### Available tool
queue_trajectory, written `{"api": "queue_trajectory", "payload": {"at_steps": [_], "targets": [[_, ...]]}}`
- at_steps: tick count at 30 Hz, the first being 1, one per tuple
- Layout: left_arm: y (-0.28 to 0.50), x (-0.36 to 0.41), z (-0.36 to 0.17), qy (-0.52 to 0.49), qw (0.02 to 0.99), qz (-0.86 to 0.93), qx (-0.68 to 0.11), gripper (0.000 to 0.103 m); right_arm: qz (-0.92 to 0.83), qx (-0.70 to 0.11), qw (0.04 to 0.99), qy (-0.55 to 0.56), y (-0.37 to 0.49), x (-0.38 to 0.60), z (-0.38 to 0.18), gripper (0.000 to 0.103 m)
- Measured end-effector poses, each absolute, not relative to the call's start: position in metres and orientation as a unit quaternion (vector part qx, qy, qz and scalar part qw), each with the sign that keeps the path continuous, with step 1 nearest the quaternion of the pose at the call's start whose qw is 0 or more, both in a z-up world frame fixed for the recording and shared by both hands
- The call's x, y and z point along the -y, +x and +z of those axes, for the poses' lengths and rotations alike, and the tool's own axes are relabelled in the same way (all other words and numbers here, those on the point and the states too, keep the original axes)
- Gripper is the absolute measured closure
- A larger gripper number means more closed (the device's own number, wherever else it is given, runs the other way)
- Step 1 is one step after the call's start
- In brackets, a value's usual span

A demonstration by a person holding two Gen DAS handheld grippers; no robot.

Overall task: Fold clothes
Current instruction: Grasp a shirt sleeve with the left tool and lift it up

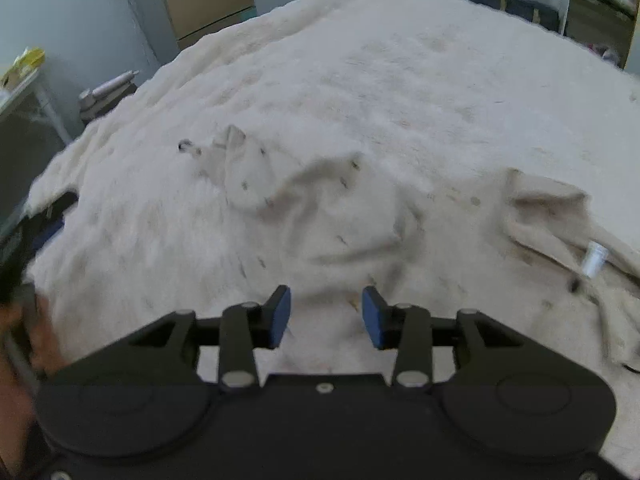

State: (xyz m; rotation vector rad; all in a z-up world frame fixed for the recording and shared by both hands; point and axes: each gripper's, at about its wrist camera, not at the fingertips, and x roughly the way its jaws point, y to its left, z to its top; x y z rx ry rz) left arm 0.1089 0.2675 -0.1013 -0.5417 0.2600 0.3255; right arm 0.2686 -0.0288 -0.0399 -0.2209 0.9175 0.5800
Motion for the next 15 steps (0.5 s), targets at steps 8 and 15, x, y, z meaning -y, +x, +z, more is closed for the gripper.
{"api": "queue_trajectory", "payload": {"at_steps": [8, 15], "targets": [[0.125, -0.251, -0.103, -0.265, 0.949, 0.070, -0.154, 0.016, 0.199, -0.397, 0.885, -0.136, 0.199, 0.152, -0.026, 0.048], [0.185, -0.219, -0.077, -0.171, 0.971, -0.009, -0.164, 0.043, 0.147, -0.387, 0.910, -0.041, 0.143, 0.253, -0.042, 0.048]]}}
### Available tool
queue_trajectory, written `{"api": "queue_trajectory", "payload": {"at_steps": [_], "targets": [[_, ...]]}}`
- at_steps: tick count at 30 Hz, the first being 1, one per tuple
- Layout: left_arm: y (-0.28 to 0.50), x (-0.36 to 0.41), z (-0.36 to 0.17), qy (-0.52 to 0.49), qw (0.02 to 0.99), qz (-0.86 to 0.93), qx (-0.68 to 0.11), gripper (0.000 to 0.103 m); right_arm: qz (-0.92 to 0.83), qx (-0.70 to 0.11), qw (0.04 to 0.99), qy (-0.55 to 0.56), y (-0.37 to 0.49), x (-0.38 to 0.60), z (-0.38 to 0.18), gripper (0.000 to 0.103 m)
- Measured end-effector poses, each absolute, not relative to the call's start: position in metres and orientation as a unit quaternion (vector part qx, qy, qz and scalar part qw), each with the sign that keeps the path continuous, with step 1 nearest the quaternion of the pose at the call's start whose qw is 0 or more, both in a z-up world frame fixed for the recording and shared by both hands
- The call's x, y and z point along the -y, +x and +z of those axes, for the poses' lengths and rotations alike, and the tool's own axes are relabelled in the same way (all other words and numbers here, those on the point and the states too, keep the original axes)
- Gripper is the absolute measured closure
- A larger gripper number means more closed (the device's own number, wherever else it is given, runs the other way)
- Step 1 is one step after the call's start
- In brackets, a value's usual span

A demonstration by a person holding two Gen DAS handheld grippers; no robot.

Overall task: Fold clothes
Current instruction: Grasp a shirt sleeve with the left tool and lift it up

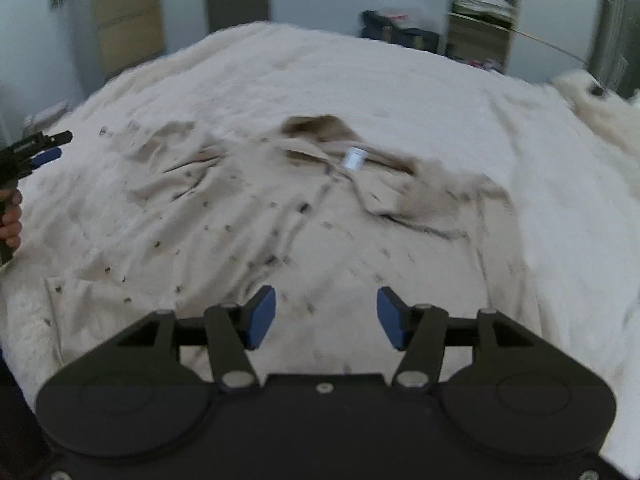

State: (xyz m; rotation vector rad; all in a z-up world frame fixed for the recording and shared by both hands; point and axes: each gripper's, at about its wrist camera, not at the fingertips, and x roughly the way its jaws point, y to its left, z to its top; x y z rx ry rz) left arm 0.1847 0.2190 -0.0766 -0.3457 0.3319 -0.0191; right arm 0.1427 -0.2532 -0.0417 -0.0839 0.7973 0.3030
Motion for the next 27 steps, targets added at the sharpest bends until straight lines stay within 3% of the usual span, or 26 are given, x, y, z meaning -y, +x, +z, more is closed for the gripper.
{"api": "queue_trajectory", "payload": {"at_steps": [5, 6, 7, 9, 13, 19, 21, 23, 25, 27], "targets": [[0.282, -0.225, -0.078, -0.138, 0.955, 0.029, -0.261, 0.046, 0.152, -0.375, 0.914, -0.011, 0.115, 0.278, -0.069, 0.048], [0.308, -0.231, -0.088, -0.147, 0.941, 0.040, -0.303, 0.057, 0.161, -0.375, 0.913, -0.004, 0.111, 0.281, -0.079, 0.048], [0.323, -0.234, -0.097, -0.156, 0.928, 0.050, -0.334, 0.077, 0.165, -0.375, 0.912, -0.002, 0.108, 0.283, -0.083, 0.048], [0.347, -0.239, -0.113, -0.171, 0.904, 0.064, -0.386, 0.101, 0.172, -0.370, 0.913, 0.002, 0.104, 0.288, -0.090, 0.048], [0.351, -0.229, -0.114, -0.152, 0.907, 0.063, -0.387, 0.103, 0.181, -0.355, 0.917, 0.012, 0.097, 0.296, -0.100, 0.048], [0.274, -0.223, -0.030, -0.168, 0.972, -0.030, -0.164, 0.103, 0.200, -0.313, 0.928, 0.018, 0.073, 0.312, -0.115, 0.048], [0.214, -0.246, -0.001, -0.221, 0.972, -0.055, -0.057, 0.103, 0.194, -0.302, 0.933, 0.026, 0.065, 0.319, -0.122, 0.048], [0.166, -0.270, 0.004, -0.266, 0.963, -0.051, -0.011, 0.102, 0.185, -0.297, 0.936, 0.039, 0.059, 0.325, -0.129, 0.048], [0.140, -0.284, -0.006, -0.282, 0.959, -0.031, -0.024, 0.101, 0.177, -0.314, 0.930, 0.066, 0.058, 0.333, -0.139, 0.048], [0.117, -0.300, -0.039, -0.279, 0.953, 0.046, -0.105, 0.101, 0.181, -0.305, 0.932, 0.072, 0.059, 0.333, -0.137, 0.048]]}}
